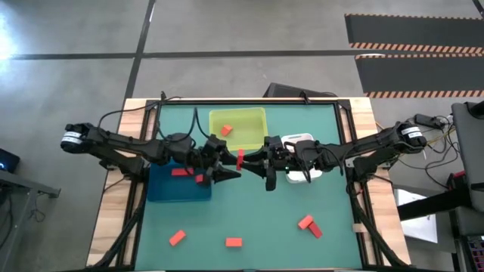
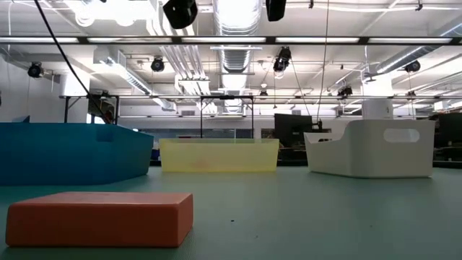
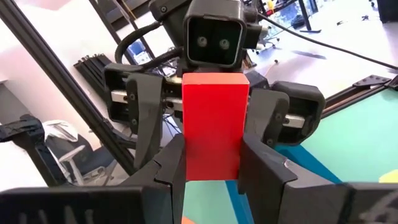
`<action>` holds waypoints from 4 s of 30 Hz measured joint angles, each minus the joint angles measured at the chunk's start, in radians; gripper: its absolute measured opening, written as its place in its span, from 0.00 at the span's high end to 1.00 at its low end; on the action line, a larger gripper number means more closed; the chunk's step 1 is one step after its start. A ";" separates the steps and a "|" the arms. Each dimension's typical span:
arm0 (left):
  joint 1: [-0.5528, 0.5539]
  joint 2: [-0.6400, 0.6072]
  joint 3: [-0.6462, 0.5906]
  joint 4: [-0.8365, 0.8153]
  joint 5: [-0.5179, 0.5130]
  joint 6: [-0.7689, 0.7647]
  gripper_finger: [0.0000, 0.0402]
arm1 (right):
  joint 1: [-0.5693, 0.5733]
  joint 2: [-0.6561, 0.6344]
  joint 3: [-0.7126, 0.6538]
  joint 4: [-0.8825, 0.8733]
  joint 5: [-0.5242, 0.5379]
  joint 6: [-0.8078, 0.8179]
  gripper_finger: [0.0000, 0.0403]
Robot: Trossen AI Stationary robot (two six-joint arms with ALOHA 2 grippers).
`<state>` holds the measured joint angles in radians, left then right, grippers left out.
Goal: Sort & place blocks by color
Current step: Put the red block into the dark blue bin, then put the orange block into the yellow bin
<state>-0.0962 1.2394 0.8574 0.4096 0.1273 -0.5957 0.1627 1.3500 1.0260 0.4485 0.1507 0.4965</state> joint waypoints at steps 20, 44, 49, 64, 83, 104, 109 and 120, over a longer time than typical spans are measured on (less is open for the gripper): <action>0.001 0.000 0.000 -0.010 -0.005 -0.005 0.69 | 0.001 0.000 0.002 -0.003 -0.001 0.003 0.64; -0.007 -0.224 0.046 -0.842 0.006 -0.080 0.67 | 0.000 -0.160 0.001 -0.214 0.039 0.016 0.49; -0.010 -0.211 0.143 -1.246 0.008 -0.035 0.67 | 0.000 -0.157 0.001 -0.214 0.045 0.017 0.49; -0.011 -0.016 0.149 -1.693 0.008 0.270 0.67 | 0.000 -0.154 0.000 -0.228 0.060 0.017 0.49; -0.010 0.228 0.067 -1.581 0.007 0.447 0.67 | 0.000 -0.154 0.000 -0.235 0.060 0.006 0.49; -0.010 0.215 -0.076 -1.464 -0.032 0.412 0.66 | 0.000 -0.153 0.000 -0.236 0.060 0.007 0.48; -0.010 0.215 -0.076 -1.464 -0.032 0.410 0.66 | 0.000 -0.153 0.000 -0.236 0.060 0.026 0.48; -0.010 0.215 -0.077 -1.464 -0.032 0.393 0.49 | 0.006 -0.153 0.000 -0.236 0.052 0.109 0.48</action>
<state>-0.1060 1.4544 0.7807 -1.0546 0.0956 -0.2028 0.1687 1.1969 1.0264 0.2127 0.2029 0.6052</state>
